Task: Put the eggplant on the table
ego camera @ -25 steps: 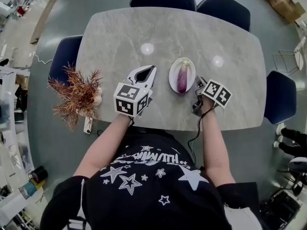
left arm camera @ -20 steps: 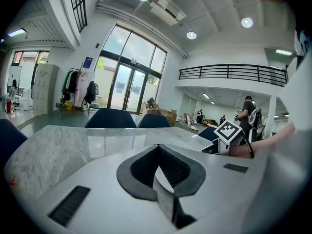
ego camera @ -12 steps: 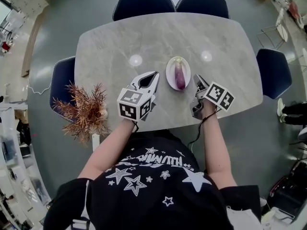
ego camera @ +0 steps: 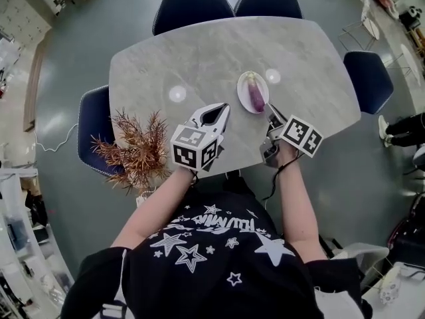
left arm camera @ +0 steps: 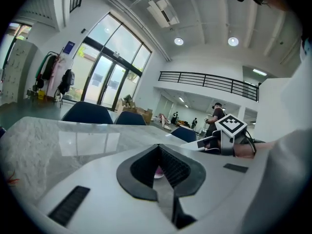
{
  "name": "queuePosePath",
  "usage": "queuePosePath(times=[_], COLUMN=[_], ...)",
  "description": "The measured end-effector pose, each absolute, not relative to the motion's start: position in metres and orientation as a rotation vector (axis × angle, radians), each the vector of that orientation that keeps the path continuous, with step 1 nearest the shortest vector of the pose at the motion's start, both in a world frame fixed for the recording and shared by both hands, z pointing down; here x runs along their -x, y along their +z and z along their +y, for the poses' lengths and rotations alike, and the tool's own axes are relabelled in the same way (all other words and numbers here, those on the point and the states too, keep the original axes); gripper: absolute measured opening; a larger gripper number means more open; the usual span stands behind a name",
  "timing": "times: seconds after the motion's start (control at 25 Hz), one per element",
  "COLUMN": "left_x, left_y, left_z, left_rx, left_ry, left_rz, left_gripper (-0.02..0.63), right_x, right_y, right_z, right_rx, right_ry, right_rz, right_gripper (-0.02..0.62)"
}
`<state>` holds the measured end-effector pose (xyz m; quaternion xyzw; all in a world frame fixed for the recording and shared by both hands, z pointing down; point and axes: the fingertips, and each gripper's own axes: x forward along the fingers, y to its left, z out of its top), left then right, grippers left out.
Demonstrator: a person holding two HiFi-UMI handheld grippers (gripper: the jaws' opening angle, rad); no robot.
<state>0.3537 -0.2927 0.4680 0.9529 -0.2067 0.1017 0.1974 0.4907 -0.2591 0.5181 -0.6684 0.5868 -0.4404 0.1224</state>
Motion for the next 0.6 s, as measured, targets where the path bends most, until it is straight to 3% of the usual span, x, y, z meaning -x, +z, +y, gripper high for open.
queuePosePath(times=[0.6], left_x=[-0.311], left_y=[0.445], left_z=[-0.203], left_rx=[-2.755], left_ry=[0.239], left_rz=[-0.084], left_gripper=[0.006], right_x=[-0.402], right_y=[0.493], right_z=[-0.147], right_rx=[2.101], right_ry=[-1.100], right_rz=[1.387], right_gripper=[0.061])
